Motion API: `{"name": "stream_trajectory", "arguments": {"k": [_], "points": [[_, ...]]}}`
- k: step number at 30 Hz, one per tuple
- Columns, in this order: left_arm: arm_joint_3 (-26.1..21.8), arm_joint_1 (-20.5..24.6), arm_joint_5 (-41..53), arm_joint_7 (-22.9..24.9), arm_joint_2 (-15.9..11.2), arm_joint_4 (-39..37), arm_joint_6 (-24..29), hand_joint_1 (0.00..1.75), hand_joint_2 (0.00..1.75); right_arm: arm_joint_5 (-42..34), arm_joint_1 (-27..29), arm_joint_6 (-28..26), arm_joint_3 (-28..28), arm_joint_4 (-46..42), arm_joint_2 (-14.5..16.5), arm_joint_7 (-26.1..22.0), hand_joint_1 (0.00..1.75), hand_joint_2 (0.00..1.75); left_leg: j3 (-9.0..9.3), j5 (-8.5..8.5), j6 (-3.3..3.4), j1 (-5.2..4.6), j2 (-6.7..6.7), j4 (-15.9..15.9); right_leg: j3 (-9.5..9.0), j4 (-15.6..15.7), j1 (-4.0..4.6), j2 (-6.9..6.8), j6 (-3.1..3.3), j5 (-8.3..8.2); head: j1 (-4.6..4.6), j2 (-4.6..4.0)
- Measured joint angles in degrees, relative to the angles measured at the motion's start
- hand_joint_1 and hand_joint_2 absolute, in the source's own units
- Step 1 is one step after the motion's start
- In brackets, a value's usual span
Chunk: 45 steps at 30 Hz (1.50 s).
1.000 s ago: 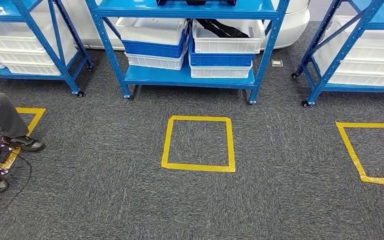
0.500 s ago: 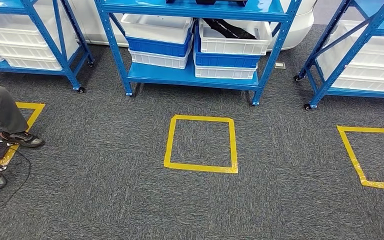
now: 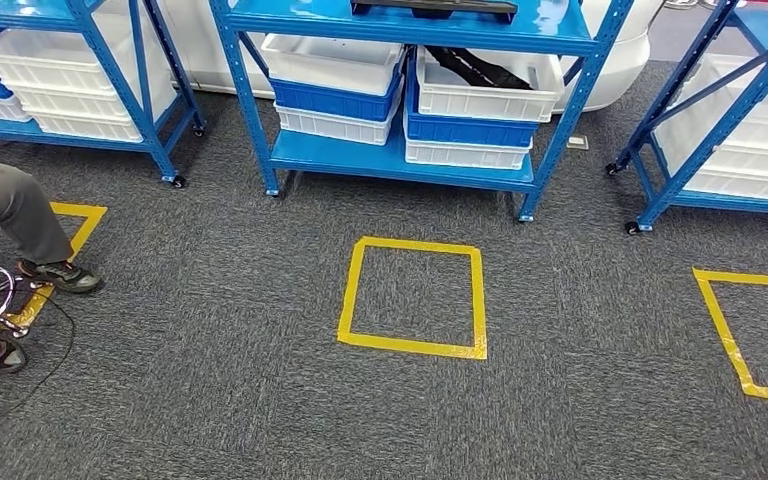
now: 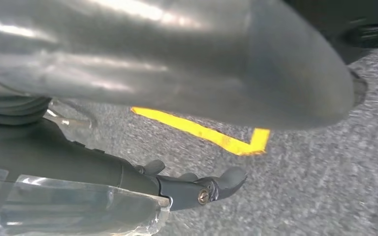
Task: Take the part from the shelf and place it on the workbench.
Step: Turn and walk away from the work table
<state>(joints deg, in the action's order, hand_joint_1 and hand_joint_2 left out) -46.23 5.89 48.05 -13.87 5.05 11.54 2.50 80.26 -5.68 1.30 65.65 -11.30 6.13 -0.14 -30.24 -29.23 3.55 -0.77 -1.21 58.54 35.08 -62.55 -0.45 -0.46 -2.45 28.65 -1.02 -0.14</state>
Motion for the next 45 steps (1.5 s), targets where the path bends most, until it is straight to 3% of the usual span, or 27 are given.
{"name": "stream_trajectory", "arguments": {"k": [1, 3, 6, 8, 10, 11, 12, 14, 15, 16, 19, 22, 23, 25, 27, 28, 30, 31, 32, 33, 34, 37, 38, 40, 42, 43, 45], "points": [[0.0, 0.0, 0.0, 0.0, 0.0, 0.0, 0.0, 0.0, 0.0, 0.0, -0.1, 0.1, 0.0, 0.0, 0.0, 0.0, 0.0, 0.0, 0.24, -0.3, -0.32, -0.02, -0.02, 0.0, -0.83, 2.3, 0.3, 0.01, 0.57, -0.7, 0.02, 0.01], [-0.1, 0.0, 0.0, 0.0, -0.1, 0.0, 0.0, 0.0, 0.0, 0.0, -0.1, 0.4, -0.1, 0.0, 0.0, -0.1, 0.0, 0.0, 0.65, -0.71, -1.0, -0.05, -0.04, 0.2, -1.26, 3.4, 0.69, 0.06, 2.03, -0.73, -0.11, 0.0], [-0.2, 0.0, 0.0, 0.0, -0.3, 0.1, 0.1, 0.0, 0.0, 0.1, 0.1, 0.5, -0.2, 0.0, 0.0, -0.2, 0.0, 0.0, 0.66, -1.53, -1.85, 0.13, 0.19, 2.1, -3.0, 3.8, 0.22, 0.19, 3.32, -0.98, -0.27, -0.01], [-0.3, 0.1, 0.0, 0.0, -0.3, 0.1, 0.1, 0.0, 0.0, 0.1, -0.1, 0.5, -0.3, 0.0, 0.0, -0.3, 0.0, 0.0, -1.86, -3.7, -2.66, 0.43, 0.58, 6.9, -4.09, 4.0, 0.13, 0.2, 3.98, -0.57, -0.43, -0.01], [-0.4, 0.1, 0.0, 0.0, -0.3, 0.1, 0.2, 0.0, 0.0, 0.1, -0.1, 0.5, -0.3, 0.0, 0.0, -0.4, 0.0, 0.0, -6.6, -6.18, -3.28, 0.77, 0.85, 13.5, -4.61, 4.0, 0.28, 0.25, 4.39, 0.01, -0.53, 0.0], [-0.5, 0.0, 0.0, 0.0, -0.3, 0.1, 0.3, 0.0, 0.0, 0.1, 0.0, 0.5, -0.3, 0.0, 0.0, -0.5, 0.0, 0.0, -8.58, -6.34, -3.39, 0.86, 0.92, 15.5, -4.95, 4.0, 0.38, 0.28, 4.46, 0.37, -0.53, 0.01], [-0.5, 0.0, 0.0, 0.0, -0.3, 0.1, 0.3, 0.0, 0.0, 0.1, 0.1, 0.5, -0.3, 0.0, 0.0, -0.5, 0.0, 0.0, -9.6, -5.21, -3.31, 0.88, 0.96, 15.4, -5.4, 4.0, 0.48, 0.31, 4.46, 0.77, -0.54, 0.0], [-0.5, -0.1, 0.0, 0.0, -0.4, 0.1, 0.3, 0.0, 0.0, 0.1, 0.2, 0.5, -0.3, 0.0, 0.1, -0.5, 0.0, 0.0, -8.65, 0.09, -2.49, 0.67, 1.06, 9.8, -6.51, 4.0, 0.73, 0.32, 4.39, 1.65, -0.54, 0.0], [-0.6, -0.1, 0.0, 0.0, -0.5, 0.1, 0.3, 0.0, 0.0, 0.1, 0.2, 0.5, -0.3, 0.0, 0.2, -0.5, 0.0, 0.0, -7.61, 2.33, -1.79, 0.38, 1.19, 6.4, -7.04, 4.1, 0.81, 0.31, 4.32, 2.07, -0.47, 0.0], [-0.6, -0.1, 0.0, 0.0, -0.5, 0.1, 0.3, 0.0, 0.0, 0.2, 0.1, 0.5, -0.3, 0.0, 0.3, -0.5, 0.0, 0.0, -6.74, 3.37, -1.1, 0.0, 1.28, 3.7, -7.3, 4.2, 0.82, 0.3, 4.13, 2.46, -0.39, 0.01], [-0.8, -0.2, -0.1, 0.1, -0.8, 0.1, 0.3, 0.0, 0.0, 0.4, -0.1, 0.6, -0.4, 0.0, 0.6, -0.5, 0.0, 0.0, -5.35, 3.16, 0.48, -0.83, 1.14, 0.5, -8.28, 4.5, 0.74, 0.19, 2.93, 2.56, -0.24, 0.0], [-1.0, -0.4, -0.2, 0.1, -0.7, 0.1, 0.3, 0.0, 0.0, 0.5, 0.0, 0.7, -0.6, 0.0, 0.7, -0.5, 0.0, 0.0, -2.3, 3.94, 1.5, -0.22, 0.99, -1.9, -8.7, 2.4, 0.8, 0.26, 1.97, 3.29, -0.21, -0.01], [-1.1, -0.3, -0.2, 0.1, -0.7, 0.1, 0.3, 0.0, 0.0, 0.6, 0.0, 0.8, -0.7, 0.0, 0.7, -0.5, 0.0, 0.0, -1.48, 3.96, 1.51, 0.04, 0.98, -2.3, -7.31, -0.1, 0.71, 0.32, 1.89, 4.4, -0.16, -0.01], [-1.1, -0.2, -0.2, 0.0, -0.6, 0.1, 0.3, 0.0, 0.0, 0.6, -0.2, 0.8, -0.8, 0.0, 0.6, -0.5, 0.0, 0.0, -1.0, 3.59, 1.22, 0.27, 0.83, -2.5, -2.73, -6.7, 0.25, 0.36, 1.67, 6.96, -0.1, -0.02], [-1.2, -0.3, -0.2, 0.0, -0.4, 0.1, 0.3, 0.0, 0.0, 0.6, 0.0, 0.8, -0.9, 0.0, 0.4, -0.5, 0.0, 0.0, -0.43, 2.89, 0.59, 0.62, 0.58, -2.4, 0.77, -9.7, -0.4, 0.36, 0.84, 7.59, -0.11, -0.02], [-1.2, -0.4, -0.2, 0.0, -0.3, 0.1, 0.3, 0.0, 0.0, 0.6, 0.1, 0.8, -0.9, 0.0, 0.3, -0.5, 0.0, 0.0, 0.04, 2.46, 0.18, 0.88, 0.44, -2.4, 0.98, -8.1, -0.76, 0.35, -0.02, 6.23, -0.09, -0.02], [-1.3, -0.6, -0.2, 0.0, -0.2, 0.1, 0.3, 0.0, 0.0, 0.6, 0.3, 0.8, -1.0, 0.0, 0.2, -0.5, 0.0, 0.0, 0.97, 1.5, -0.75, 1.32, 0.24, -2.3, -0.57, -1.1, -1.56, 0.23, -1.9, 1.18, 0.01, -0.02], [-1.3, -0.6, -0.2, 0.1, -0.2, 0.1, 0.4, 0.0, 0.0, 0.6, 0.3, 0.8, -1.1, 0.1, 0.2, -0.5, 0.0, 0.0, 1.4, 0.97, -1.26, 1.38, 0.21, -2.2, -1.29, 2.0, -1.67, -0.01, -2.01, -0.43, 0.14, -0.02], [-1.4, -0.6, -0.2, 0.1, -0.2, 0.1, 0.4, 0.0, 0.0, 0.7, 0.3, 0.9, -1.1, 0.1, 0.2, -0.5, 0.0, 0.0, 1.64, 0.45, -1.74, 1.3, 0.24, -2.1, -1.87, 3.8, -1.65, -0.19, -1.64, -1.57, 0.15, -0.01], [-1.4, -0.6, -0.2, 0.1, -0.2, 0.1, 0.4, 0.0, 0.0, 0.7, 0.3, 0.9, -1.2, 0.1, 0.2, -0.5, 0.0, 0.0, 1.86, 0.04, -2.16, 1.22, 0.29, -1.9, -2.03, 4.4, -1.57, -0.36, -0.84, -1.98, 0.11, -0.01], [-1.4, -0.6, -0.2, 0.1, -0.2, 0.1, 0.5, 0.0, 0.0, 0.7, 0.2, 0.9, -1.2, 0.1, 0.2, -0.4, 0.0, 0.0, 2.18, -0.22, -2.45, 1.23, 0.36, -1.7, -2.22, 4.5, -1.4, -0.4, 0.12, -1.69, -0.02, -0.01], [-1.4, -0.5, -0.2, 0.1, 0.0, 0.1, 0.5, 0.0, 0.0, 0.7, 0.3, 0.9, -1.3, 0.1, 0.2, -0.4, 0.0, 0.0, 1.38, -0.88, -3.01, 1.77, 0.72, 1.0, -3.44, 4.6, -1.47, -0.13, 1.45, -1.74, -0.22, -0.02], [-1.4, -0.5, -0.2, 0.1, 0.0, 0.1, 0.5, 0.0, 0.0, 0.7, 0.2, 0.9, -1.3, 0.1, 0.2, -0.4, 0.0, 0.0, -0.22, -1.79, -3.28, 1.91, 0.85, 3.9, -3.8, 4.6, -1.43, -0.09, 1.82, -1.49, -0.24, -0.02], [-1.4, -0.5, -0.2, 0.1, 0.1, 0.1, 0.5, 0.0, 0.0, 0.7, 0.1, 0.9, -1.3, 0.1, 0.2, -0.4, 0.0, 0.0, -5.23, -4.81, -3.84, 1.96, 1.0, 11.9, -4.37, 4.7, -1.2, -0.08, 2.55, -0.9, -0.31, -0.02], [-1.4, -0.6, -0.2, 0.1, 0.1, 0.1, 0.5, 0.0, 0.0, 0.7, 0.1, 0.9, -1.4, 0.1, 0.2, -0.4, 0.0, 0.0, -9.14, -6.05, -3.92, 1.96, 1.01, 16.2, -5.02, 4.7, -0.98, 0.02, 2.89, -0.27, -0.32, -0.02], [-1.4, -0.7, -0.2, 0.1, 0.1, 0.1, 0.5, 0.0, 0.0, 0.7, 0.1, 0.9, -1.4, 0.1, 0.2, -0.4, 0.0, 0.0, -9.64, -4.85, -3.74, 1.95, 1.02, 15.4, -5.49, 4.7, -0.89, 0.1, 2.9, 0.08, -0.32, -0.02], [-1.4, -0.7, -0.2, 0.1, 0.1, 0.1, 0.5, 0.0, 0.0, 0.7, 0.1, 0.9, -1.4, 0.1, 0.2, -0.3, 0.0, 0.0, -7.86, 0.59, -2.96, 1.79, 1.08, 8.5, -6.5, 4.7, -0.79, 0.22, 2.74, 0.88, -0.33, -0.02]]}}
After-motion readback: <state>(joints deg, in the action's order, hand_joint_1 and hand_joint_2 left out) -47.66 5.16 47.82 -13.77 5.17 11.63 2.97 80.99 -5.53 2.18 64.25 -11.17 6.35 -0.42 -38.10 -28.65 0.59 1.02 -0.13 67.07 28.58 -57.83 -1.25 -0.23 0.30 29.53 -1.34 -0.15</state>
